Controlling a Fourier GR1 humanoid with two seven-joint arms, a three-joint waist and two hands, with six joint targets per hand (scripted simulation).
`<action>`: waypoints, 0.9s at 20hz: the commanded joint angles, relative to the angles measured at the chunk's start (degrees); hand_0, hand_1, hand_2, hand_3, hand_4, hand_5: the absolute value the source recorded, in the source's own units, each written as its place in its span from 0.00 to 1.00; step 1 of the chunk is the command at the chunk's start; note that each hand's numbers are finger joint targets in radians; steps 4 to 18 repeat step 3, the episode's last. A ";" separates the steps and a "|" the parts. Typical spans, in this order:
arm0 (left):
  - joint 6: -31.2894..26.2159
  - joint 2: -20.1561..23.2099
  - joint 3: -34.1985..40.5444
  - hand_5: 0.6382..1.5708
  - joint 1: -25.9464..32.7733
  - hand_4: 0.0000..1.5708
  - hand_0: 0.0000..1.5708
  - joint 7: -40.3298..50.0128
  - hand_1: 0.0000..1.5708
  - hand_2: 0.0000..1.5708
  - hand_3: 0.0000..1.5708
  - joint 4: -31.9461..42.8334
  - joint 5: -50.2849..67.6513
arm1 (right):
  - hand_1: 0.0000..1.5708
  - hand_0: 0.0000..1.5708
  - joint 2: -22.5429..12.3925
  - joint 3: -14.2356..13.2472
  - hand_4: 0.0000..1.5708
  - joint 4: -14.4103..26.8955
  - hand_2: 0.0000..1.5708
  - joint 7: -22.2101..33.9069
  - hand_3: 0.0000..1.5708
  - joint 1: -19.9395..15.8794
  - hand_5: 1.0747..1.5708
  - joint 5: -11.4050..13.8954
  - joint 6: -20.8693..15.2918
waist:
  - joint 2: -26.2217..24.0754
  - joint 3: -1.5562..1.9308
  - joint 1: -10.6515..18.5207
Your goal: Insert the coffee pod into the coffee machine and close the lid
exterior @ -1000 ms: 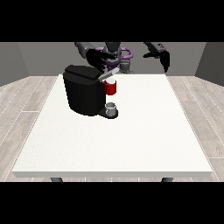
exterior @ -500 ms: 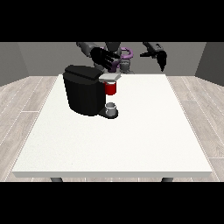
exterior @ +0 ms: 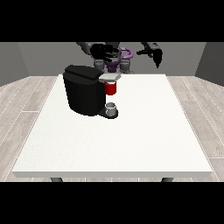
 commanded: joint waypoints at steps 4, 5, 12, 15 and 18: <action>-0.33 1.55 1.71 1.00 2.88 0.12 0.00 1.72 0.00 0.00 0.00 0.17 1.26 | 0.00 0.00 0.84 2.31 0.10 -3.58 0.00 -3.07 0.00 13.15 1.00 -4.61 -0.63 | -3.98 0.02 -3.71; -0.33 1.55 1.71 1.00 2.88 0.12 0.00 1.72 0.00 0.00 0.00 0.17 1.26 | 0.00 0.00 0.84 2.31 0.10 -3.58 0.00 -3.07 0.00 13.15 1.00 -4.61 -0.63 | -3.98 0.02 -3.71; -0.33 1.55 1.71 1.00 2.88 0.12 0.00 1.72 0.00 0.00 0.00 0.17 1.26 | 0.00 0.00 0.84 2.31 0.10 -3.58 0.00 -3.07 0.00 13.15 1.00 -4.61 -0.63 | -3.98 0.02 -3.71; -0.33 1.55 1.71 1.00 2.88 0.12 0.00 1.72 0.00 0.00 0.00 0.17 1.26 | 0.00 0.00 0.84 2.31 0.10 -3.58 0.00 -3.07 0.00 13.15 1.00 -4.61 -0.63 | -3.98 0.02 -3.71; -0.33 1.55 1.71 1.00 2.88 0.12 0.00 1.72 0.00 0.00 0.00 0.17 1.26 | 0.00 0.00 0.84 2.31 0.10 -3.58 0.00 -3.07 0.00 13.15 1.00 -4.61 -0.63 | -3.98 0.02 -3.71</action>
